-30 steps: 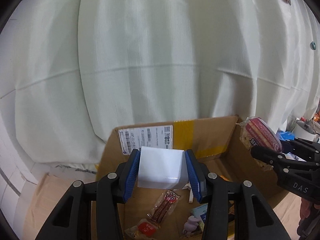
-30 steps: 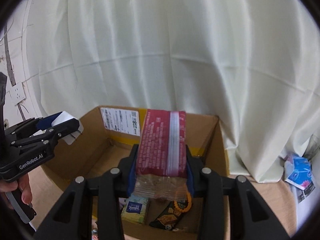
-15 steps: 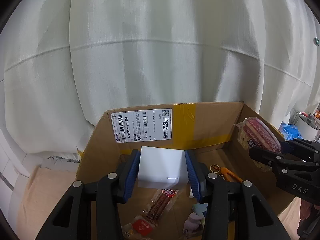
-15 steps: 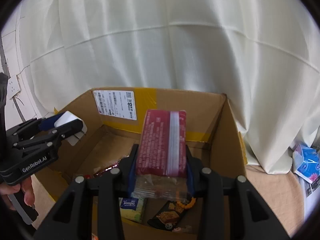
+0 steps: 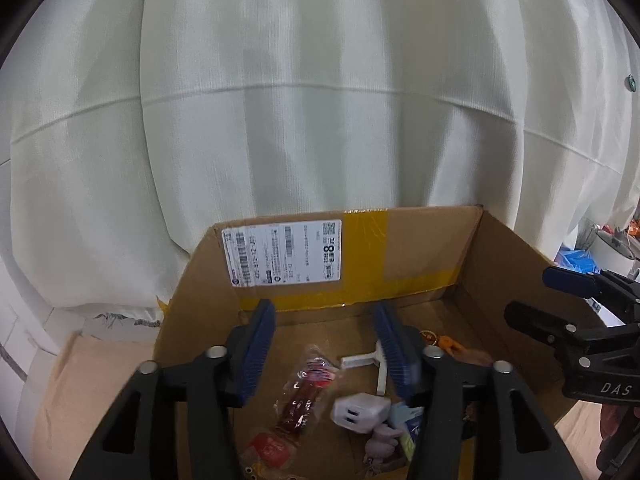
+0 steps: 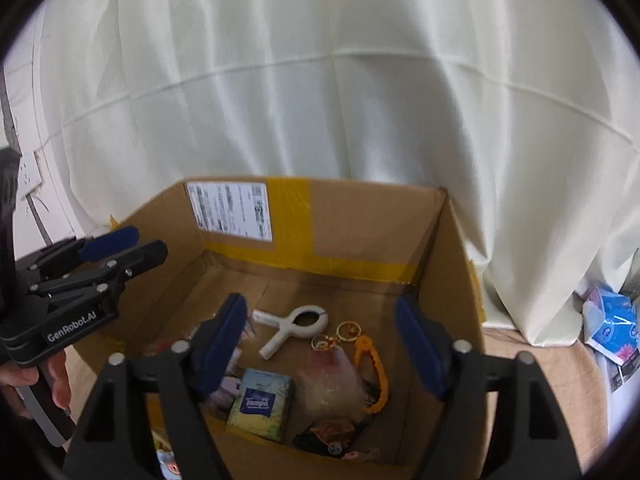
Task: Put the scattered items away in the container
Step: 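Open both grippers to drop the charger and snack bar into the box, then move both grippers back from the box toward the remaining items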
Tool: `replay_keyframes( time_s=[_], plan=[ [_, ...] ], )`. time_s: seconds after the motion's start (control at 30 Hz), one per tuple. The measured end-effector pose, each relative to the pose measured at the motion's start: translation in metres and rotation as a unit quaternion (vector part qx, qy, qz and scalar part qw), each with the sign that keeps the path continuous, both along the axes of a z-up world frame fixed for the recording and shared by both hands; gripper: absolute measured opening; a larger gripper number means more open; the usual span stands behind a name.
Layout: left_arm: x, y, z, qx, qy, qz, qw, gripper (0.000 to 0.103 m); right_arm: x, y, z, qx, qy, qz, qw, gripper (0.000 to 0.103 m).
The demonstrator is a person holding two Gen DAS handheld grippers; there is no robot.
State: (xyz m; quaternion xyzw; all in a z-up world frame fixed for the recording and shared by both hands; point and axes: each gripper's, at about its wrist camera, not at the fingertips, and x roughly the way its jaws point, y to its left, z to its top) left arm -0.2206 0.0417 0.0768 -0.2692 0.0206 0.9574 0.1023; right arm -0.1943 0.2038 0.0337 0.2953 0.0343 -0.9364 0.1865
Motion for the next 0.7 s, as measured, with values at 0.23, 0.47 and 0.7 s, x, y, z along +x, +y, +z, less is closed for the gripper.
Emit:
replay_keyframes(
  time_s=[0.23, 0.47, 0.7],
  plan=[
    [0.010, -0.009, 0.012, 0.006, 0.007, 0.013, 0.9999, 0.088, 0.013, 0.008, 0.013, 0.016, 0.025, -0.019, 0.999, 0.103],
    [0.027, -0.013, 0.021, 0.008, 0.015, 0.022, 0.9996, 0.088, 0.028, 0.014, 0.024, 0.010, 0.031, -0.028, 0.999, 0.103],
    [0.069, -0.019, 0.048, 0.015, 0.040, 0.022, 0.9989, 0.088, 0.067, 0.016, 0.051, 0.010, 0.063, -0.028, 0.998, 0.103]
  ],
)
